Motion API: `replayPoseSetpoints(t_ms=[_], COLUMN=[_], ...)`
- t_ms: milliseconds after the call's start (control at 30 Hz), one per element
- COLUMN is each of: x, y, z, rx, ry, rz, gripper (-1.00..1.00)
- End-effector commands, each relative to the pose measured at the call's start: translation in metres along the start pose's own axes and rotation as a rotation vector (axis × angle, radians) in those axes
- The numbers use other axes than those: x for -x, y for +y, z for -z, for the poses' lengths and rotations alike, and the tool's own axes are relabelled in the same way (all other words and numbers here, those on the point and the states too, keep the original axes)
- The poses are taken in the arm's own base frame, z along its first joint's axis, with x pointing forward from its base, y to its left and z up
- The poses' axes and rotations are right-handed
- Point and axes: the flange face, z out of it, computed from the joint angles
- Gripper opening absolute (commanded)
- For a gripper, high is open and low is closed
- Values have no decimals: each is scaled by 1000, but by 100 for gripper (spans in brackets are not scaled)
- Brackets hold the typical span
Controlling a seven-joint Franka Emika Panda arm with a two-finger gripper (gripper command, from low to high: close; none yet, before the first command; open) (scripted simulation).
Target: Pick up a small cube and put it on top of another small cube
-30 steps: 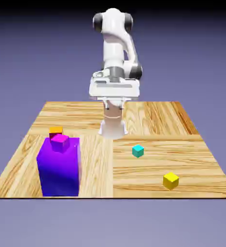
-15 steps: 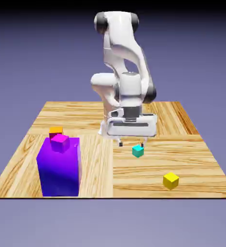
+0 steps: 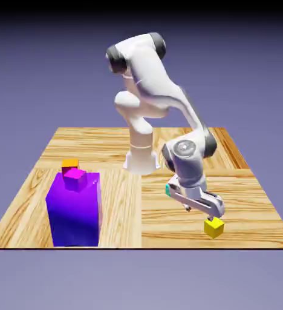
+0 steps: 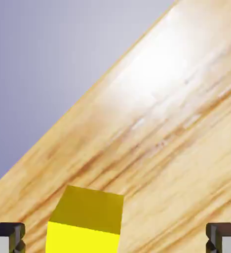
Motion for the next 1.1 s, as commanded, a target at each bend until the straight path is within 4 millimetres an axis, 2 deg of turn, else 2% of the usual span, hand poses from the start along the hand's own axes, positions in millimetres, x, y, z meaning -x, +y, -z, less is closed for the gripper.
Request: replayPoseSetpoints(t_ms=[0,100,233,267,300,433,467,633,733,833,933,1067], x=[6,11,8,8,8,11,6,-48,-88,-140,-189,-250], y=[-2,-3,-5,-5,-5,-6,-17,-57,-66,-64,-54,-26], z=[-6,-11,-79,-79,-79,-6,13,109,165,210,256,319], rx=[30,61,61,61,61,49,12,-104,-147,-148,-154,-169], ry=[-24,-47,-47,-47,-47,-42,-25,38,54,48,28,-22], rz=[-35,-71,-71,-71,-71,-73,-88,-193,-261,-337,-407,-488], gripper=[0,0,0,-100,-100,-100,-100,-100,-100,-100,-100,-100])
